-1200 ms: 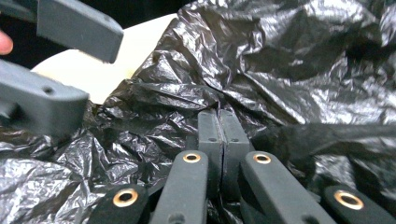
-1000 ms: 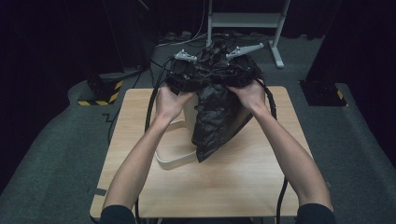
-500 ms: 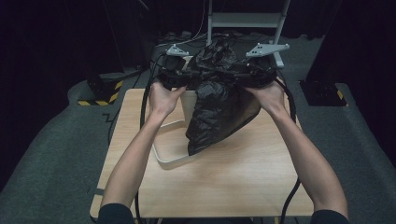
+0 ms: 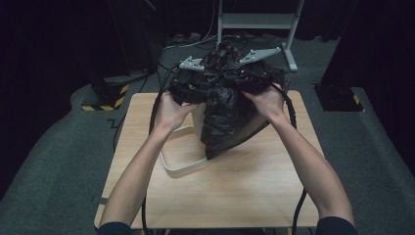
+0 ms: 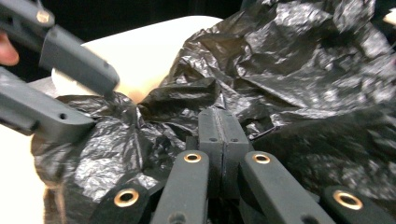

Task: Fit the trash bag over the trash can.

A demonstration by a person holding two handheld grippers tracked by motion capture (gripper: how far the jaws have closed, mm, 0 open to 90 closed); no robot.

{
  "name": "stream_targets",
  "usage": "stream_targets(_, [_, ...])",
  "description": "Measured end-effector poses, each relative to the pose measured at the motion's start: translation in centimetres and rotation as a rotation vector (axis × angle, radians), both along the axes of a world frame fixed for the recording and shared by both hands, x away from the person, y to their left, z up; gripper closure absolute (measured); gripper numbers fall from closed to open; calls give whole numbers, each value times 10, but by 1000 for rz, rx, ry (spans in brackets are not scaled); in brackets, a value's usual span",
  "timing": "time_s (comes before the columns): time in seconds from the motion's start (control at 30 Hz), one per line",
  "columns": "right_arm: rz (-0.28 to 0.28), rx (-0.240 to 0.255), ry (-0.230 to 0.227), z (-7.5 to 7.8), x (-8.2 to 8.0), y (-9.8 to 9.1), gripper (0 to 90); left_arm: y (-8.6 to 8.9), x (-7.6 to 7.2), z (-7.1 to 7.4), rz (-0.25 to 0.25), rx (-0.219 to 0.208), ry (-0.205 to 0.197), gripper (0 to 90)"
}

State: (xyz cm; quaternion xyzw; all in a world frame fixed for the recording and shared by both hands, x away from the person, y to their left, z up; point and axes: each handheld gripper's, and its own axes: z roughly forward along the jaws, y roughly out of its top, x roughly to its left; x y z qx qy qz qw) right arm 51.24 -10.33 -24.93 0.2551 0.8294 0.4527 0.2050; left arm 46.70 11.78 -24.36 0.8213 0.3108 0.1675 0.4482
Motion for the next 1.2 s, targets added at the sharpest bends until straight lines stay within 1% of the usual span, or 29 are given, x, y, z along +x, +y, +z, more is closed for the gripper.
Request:
stream_targets(0.03, [10, 3, 7, 0, 0, 0, 876, 1, -1, 0, -17, -8, -3, 738])
stream_targets(0.07, [22, 20, 13, 2, -2, -1, 806, 1, -2, 0, -36, -11, -7, 798])
stream_targets(0.1, [39, 35, 16, 5, -4, -3, 748, 1, -3, 0, -43, -3, -16, 837])
stream_targets(0.13, [44, 34, 5, 8, -8, -5, 708, 2, -3, 0, -48, -9, -17, 854])
stream_targets(0.2, [35, 34, -30, 14, -15, -10, 645, 5, -3, 3, -47, -24, -12, 895])
stream_targets(0.27, [21, 49, -33, 19, -16, -17, 606, 8, -2, 6, -38, -29, -11, 897])
stream_targets(0.3, [-5, 48, -40, 21, -16, -23, 579, 10, -2, 8, -30, -17, -18, 898])
stream_targets(0.33, [-5, 48, -40, 21, -16, -23, 579, 12, -1, 9, -22, -8, -20, 898])
stream_targets(0.37, [-18, 33, -49, 21, -16, -26, 572, 14, 0, 11, -16, 0, -24, 898])
stream_targets(0.4, [-33, 12, -69, 21, -16, -28, 569, 18, 3, 13, -8, 14, -21, 898])
stream_targets(0.43, [-48, -12, -86, 21, -17, -30, 567, 21, 4, 14, 7, 15, -20, 898])
stream_targets(0.47, [-56, -23, -91, 20, -16, -33, 567, 23, 6, 15, 15, 22, -22, 898])
stream_targets(0.57, [-67, -31, -64, 16, -12, -37, 578, 32, 13, 17, 65, 22, -22, 898])
stream_targets(0.6, [-69, -40, -39, 14, -9, -36, 595, 34, 15, 18, 81, 31, -24, 899])
stream_targets(0.63, [-61, -47, -23, 11, -7, -34, 627, 35, 17, 17, 95, 39, -29, 899])
stream_targets(0.7, [-33, -61, 9, 6, -2, -30, 720, 36, 21, 16, 109, 37, -27, 898])
stream_targets(0.73, [-34, -64, 7, 5, -1, -29, 746, 35, 23, 14, 117, 46, -33, 898])
stream_targets(0.77, [-35, -63, -2, 7, -1, -28, 793, 35, 24, 13, 122, 60, -36, 898])
stream_targets(0.8, [-31, -56, -2, 8, -1, -28, 857, 33, 27, 12, 131, 84, -41, 899])
stream_targets(0.83, [-15, -42, 2, 12, 0, -29, 892, 32, 28, 10, 137, 92, -45, 899])
stream_targets(0.87, [-10, -41, -3, 14, 0, -29, 897, 32, 29, 10, 139, 90, -45, 898])
stream_targets(0.93, [-7, -57, -31, 17, -2, -26, 899, 31, 30, 9, 144, 84, -53, 898])
stream_targets(1.0, [4, -54, -44, 19, -4, -22, 900, 32, 31, 9, 153, 67, -61, 898])
stream_targets(1.03, [13, -48, -50, 20, -4, -20, 900, 33, 31, 10, 162, 58, -75, 898])
stream_targets(1.07, [24, -36, -47, 20, -4, -16, 900, 34, 31, 11, 169, 50, -82, 898])
stream_targets(1.1, [33, -33, -45, 19, -3, -14, 900, 36, 31, 12, 183, 39, -99, 898])
stream_targets(1.13, [42, -34, -32, 17, -2, -9, 900, 38, 31, 12, 193, 30, -104, 898])
stream_targets(1.17, [45, -42, -22, 15, 0, -6, 900, 40, 32, 13, 206, 18, -105, 898])
stream_targets(1.2, [49, -55, -1, 11, 3, -2, 900, 42, 34, 13, 222, 9, -110, 898])
